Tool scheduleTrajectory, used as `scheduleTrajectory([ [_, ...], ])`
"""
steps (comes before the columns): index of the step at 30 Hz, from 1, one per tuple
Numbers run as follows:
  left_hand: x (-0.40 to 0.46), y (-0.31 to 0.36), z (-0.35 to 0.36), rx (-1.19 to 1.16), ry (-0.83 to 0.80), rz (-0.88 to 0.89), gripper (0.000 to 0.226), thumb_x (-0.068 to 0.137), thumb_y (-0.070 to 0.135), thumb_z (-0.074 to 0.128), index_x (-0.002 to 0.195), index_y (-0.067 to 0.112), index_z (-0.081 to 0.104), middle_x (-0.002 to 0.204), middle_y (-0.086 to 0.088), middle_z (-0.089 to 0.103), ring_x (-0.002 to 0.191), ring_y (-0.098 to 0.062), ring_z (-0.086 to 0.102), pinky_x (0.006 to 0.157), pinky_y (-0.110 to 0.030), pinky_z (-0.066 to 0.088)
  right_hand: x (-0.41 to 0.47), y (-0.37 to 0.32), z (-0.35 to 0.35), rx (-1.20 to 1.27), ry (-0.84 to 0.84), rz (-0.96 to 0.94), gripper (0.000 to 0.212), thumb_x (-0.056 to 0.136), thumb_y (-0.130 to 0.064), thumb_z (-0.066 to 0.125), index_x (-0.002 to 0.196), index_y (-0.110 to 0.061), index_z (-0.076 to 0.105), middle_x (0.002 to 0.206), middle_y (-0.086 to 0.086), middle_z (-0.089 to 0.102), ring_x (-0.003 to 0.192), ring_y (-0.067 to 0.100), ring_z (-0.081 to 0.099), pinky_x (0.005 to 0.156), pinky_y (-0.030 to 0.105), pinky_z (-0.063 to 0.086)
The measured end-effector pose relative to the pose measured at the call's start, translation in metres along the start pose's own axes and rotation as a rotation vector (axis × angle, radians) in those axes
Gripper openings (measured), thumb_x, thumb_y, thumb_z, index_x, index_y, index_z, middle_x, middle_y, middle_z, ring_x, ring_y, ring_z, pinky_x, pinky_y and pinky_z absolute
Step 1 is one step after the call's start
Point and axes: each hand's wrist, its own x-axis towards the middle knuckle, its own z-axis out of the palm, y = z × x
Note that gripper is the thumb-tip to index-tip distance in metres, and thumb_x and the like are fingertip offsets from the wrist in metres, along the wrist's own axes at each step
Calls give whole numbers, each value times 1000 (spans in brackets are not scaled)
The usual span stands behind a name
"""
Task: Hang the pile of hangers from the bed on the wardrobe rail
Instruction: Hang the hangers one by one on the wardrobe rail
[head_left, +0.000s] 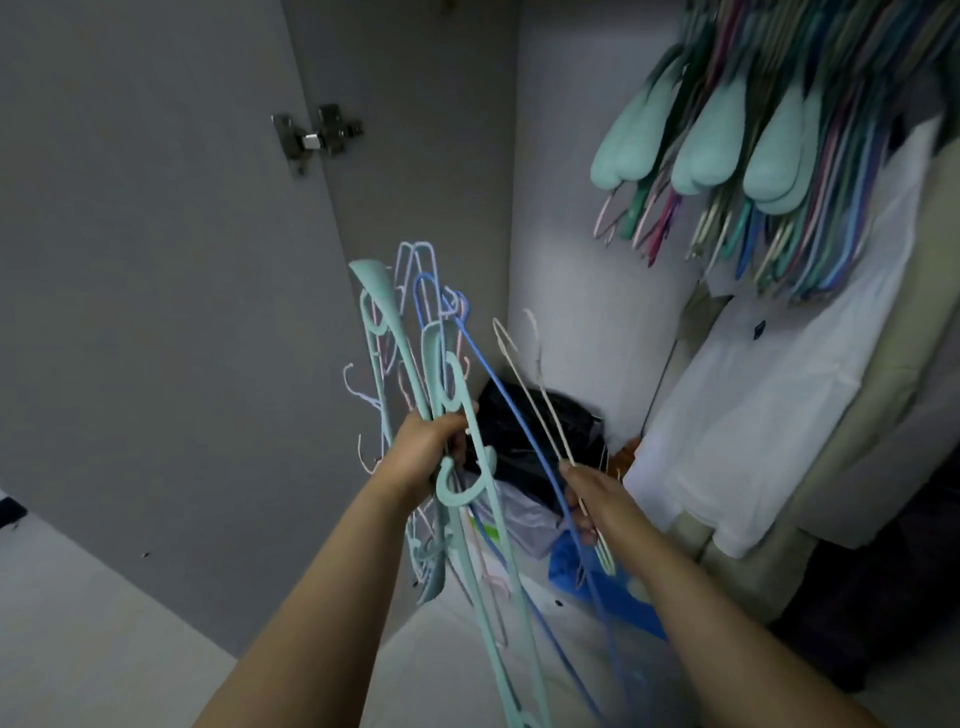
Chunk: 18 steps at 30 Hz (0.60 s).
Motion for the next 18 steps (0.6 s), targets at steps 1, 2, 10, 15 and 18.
scheduleTrajectory([
  [1, 7, 2, -5, 28, -38, -6, 24, 92, 0, 55, 69, 5, 52, 48, -7, 40, 46, -23, 38, 54, -34, 37, 3, -15, 5, 24, 4, -41, 28, 95, -36, 54, 76, -17, 45, 64, 1, 34, 45, 11, 30, 43, 22, 23],
  [2, 13, 7, -10, 57, -80, -1, 27, 90, -2, 56, 66, 7, 49, 48, -6, 38, 45, -22, 37, 53, -32, 36, 7, -30, 12, 49, 26, -78, 27, 95, -34, 54, 76, -18, 45, 64, -1, 34, 44, 9, 28, 42, 21, 20],
  [10, 69, 88, -54, 260, -314, 127, 22, 92, 6, 59, 71, 9, 63, 65, -12, 52, 55, -21, 50, 55, -28, 46, 40, -194, 73, 272, 223, -421, 27, 94, -35, 55, 97, -9, 61, 83, 5, 53, 59, 13, 46, 50, 25, 36],
  [15, 102, 128, -67, 159, -437, 132, 18, 90, 25, 61, 93, 18, 78, 66, -2, 48, 59, -15, 43, 61, -28, 39, 69, -303, 82, 329, 401, -500, 46, 85, -56, 59, 79, -11, 60, 70, 5, 60, 48, 17, 50, 48, 26, 34],
  [18, 110, 143, -64, 71, -529, 116, 23, 86, 33, 65, 77, 13, 58, 56, 6, 34, 46, -8, 33, 49, -21, 33, 89, -336, 74, 456, 460, -434, 45, 84, -57, 60, 77, -13, 58, 55, 5, 49, 37, 15, 39, 38, 20, 29],
])
